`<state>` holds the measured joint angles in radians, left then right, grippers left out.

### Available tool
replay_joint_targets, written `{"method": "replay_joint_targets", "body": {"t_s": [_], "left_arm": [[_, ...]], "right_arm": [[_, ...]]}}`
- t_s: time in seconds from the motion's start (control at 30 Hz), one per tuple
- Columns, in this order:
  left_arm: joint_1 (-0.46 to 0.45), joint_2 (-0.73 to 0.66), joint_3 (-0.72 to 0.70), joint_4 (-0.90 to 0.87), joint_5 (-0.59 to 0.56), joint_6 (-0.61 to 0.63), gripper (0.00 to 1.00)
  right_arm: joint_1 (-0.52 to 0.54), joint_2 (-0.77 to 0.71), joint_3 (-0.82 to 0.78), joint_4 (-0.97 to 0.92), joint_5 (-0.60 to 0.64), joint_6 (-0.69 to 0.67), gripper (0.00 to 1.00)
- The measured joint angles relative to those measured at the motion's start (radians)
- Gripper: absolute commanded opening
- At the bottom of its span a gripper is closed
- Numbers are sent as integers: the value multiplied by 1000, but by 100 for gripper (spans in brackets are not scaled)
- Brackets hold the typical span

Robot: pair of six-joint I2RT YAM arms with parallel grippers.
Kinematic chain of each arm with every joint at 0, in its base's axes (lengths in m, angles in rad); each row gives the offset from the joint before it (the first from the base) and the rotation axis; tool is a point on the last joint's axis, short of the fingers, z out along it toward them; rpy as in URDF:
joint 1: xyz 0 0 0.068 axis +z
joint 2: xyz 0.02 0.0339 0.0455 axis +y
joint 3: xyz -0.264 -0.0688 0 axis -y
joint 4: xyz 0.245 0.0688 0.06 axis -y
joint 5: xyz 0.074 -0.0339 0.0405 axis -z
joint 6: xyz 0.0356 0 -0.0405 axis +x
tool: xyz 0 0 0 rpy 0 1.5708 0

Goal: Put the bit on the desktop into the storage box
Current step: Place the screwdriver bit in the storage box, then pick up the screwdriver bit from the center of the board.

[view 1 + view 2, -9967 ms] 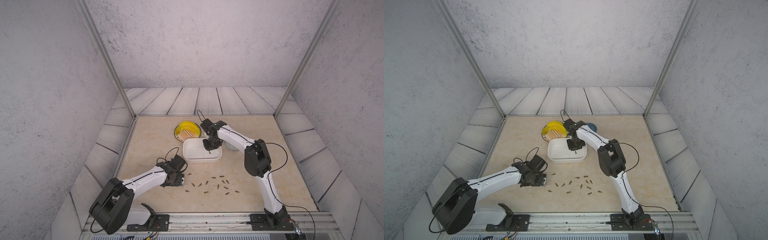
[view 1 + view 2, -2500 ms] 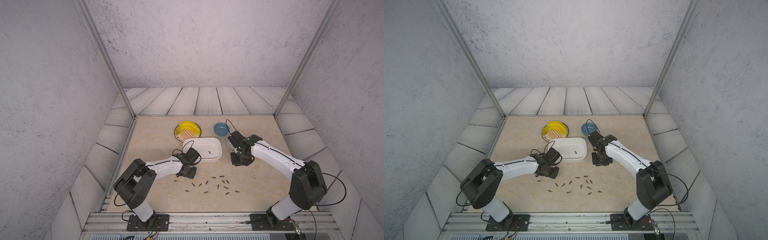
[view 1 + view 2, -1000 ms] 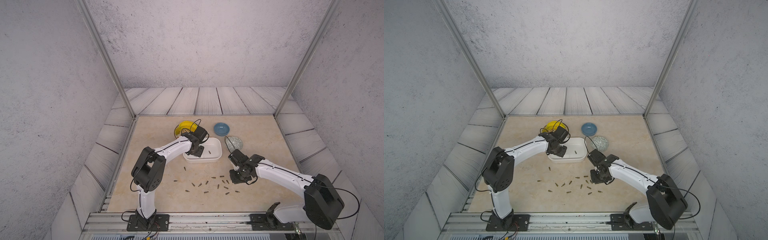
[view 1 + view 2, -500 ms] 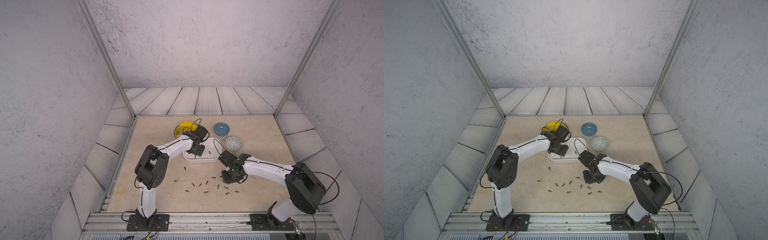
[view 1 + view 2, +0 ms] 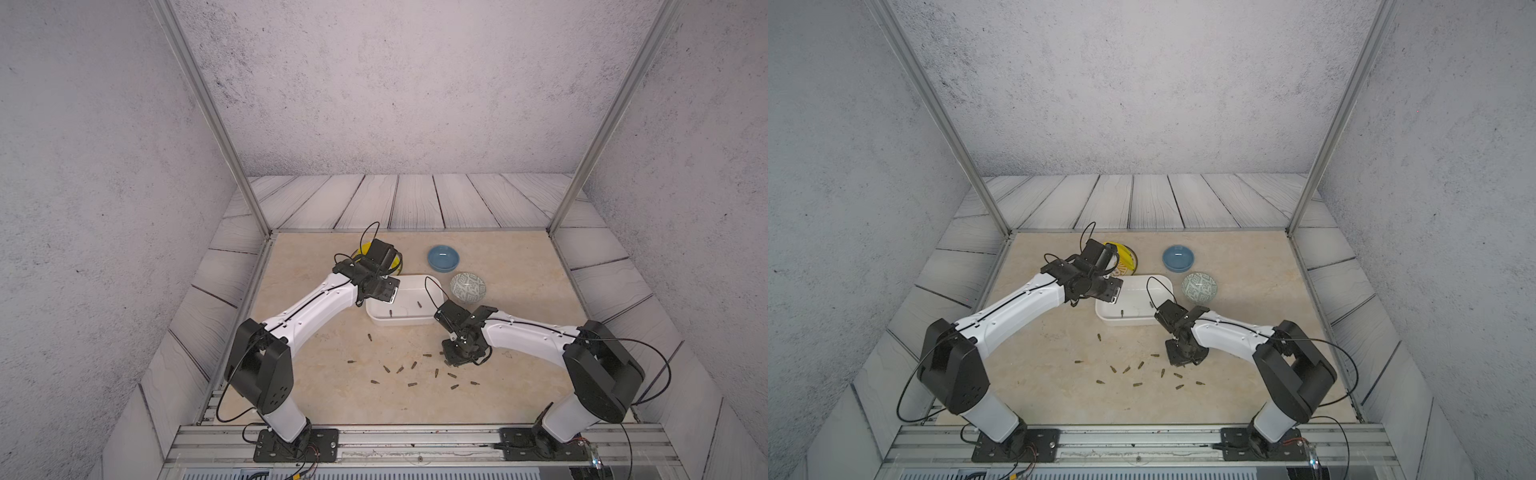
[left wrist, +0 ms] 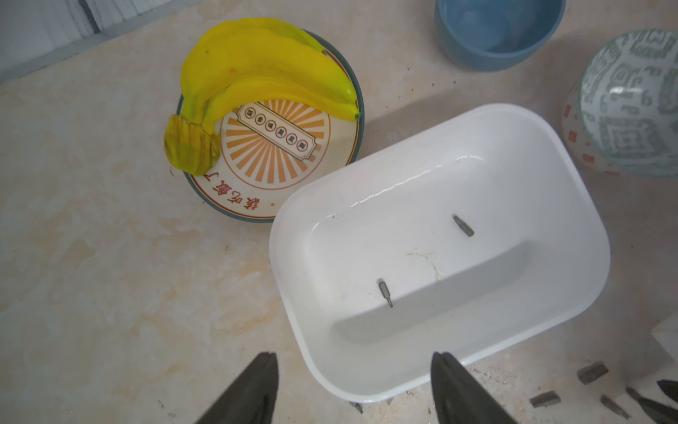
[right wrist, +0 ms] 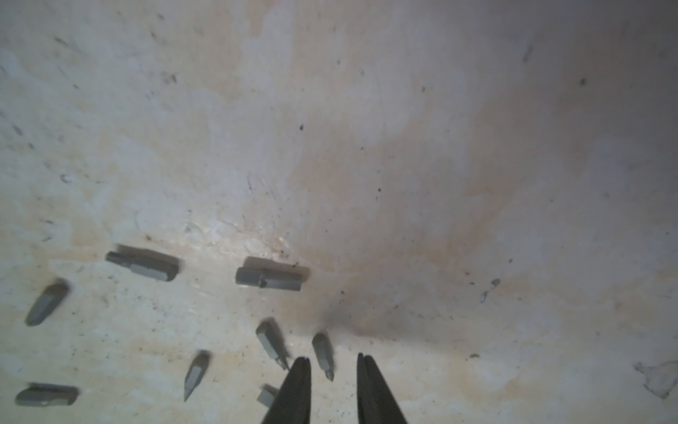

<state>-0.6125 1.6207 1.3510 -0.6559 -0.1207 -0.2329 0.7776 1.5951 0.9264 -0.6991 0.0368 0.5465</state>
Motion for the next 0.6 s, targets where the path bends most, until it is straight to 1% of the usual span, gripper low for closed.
{"method": "replay_joint_targets", "body": {"t_s": [0.23, 0.6], "left_arm": [[6, -90, -121, -26, -9, -23, 77], [16, -169, -199, -39, -18, -38, 77]], "right_arm": [[19, 18, 0, 0, 3, 1, 26], [26, 41, -1, 5, 16, 4, 23]]}}
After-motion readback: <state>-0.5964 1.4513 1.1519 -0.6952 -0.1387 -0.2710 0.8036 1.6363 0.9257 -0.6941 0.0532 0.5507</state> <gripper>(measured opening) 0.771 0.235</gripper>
